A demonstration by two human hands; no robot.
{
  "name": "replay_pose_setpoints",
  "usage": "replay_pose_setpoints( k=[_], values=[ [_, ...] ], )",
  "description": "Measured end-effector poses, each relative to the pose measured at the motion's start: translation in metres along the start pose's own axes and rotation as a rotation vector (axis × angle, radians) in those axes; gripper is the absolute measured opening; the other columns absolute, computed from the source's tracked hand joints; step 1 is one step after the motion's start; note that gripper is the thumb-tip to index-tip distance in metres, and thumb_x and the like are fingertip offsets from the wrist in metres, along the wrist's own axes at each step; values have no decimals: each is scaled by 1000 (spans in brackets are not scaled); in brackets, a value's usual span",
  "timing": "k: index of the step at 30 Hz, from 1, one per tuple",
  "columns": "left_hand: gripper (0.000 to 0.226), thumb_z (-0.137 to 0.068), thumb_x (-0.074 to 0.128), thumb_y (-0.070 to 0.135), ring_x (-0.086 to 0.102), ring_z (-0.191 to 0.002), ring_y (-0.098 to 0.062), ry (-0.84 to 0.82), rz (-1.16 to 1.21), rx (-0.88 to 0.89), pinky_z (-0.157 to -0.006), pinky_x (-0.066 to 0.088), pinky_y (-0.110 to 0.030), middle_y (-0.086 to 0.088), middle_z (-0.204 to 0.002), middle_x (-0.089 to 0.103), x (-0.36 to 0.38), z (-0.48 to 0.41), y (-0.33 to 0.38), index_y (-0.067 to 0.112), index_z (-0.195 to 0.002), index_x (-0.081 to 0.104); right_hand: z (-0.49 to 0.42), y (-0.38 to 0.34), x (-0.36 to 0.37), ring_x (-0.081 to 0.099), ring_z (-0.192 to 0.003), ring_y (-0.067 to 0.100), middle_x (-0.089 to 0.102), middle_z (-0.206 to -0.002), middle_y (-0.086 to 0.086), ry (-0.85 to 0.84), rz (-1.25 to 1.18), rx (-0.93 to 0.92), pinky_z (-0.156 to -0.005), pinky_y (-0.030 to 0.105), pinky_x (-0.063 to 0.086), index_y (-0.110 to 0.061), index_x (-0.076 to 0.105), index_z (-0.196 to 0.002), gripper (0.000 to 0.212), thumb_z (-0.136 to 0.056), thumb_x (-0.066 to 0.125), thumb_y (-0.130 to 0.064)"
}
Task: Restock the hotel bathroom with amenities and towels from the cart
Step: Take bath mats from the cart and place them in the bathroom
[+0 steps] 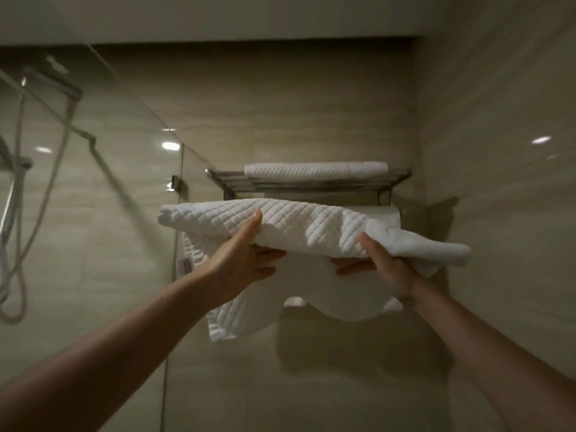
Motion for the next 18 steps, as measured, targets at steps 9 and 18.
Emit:
replay_pose_setpoints(
  k=[9, 18],
  values=[
    [55, -93, 29, 55, 58, -113, -19, 30, -114, 288, -95, 43, -46, -6, -139, 48, -16, -125, 36, 28, -141, 33, -131, -13, -33, 45, -122, 6, 45, -139, -5, 45, 170, -196, -101, 17, 33, -23, 41, -138, 50, -95, 39, -47],
    [46, -95, 29, 52, 62, -104, -20, 157, -170, 547, -97, 43, -50, -9, -129, 54, -11, -214, 99, 30, -135, 35, -238, -55, -76, 32, -133, 11, 30, -149, -4, 95, 330, -410, -107, 28, 27, -28, 25, -147, 69, -88, 35, -63]
  ],
)
Point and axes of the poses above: each hand's wrist, its own z-axis away from the middle knuckle, its own x-axis out of the palm, y = z × x, the point moved 3 cm from there along -z, towards the middle knuckle
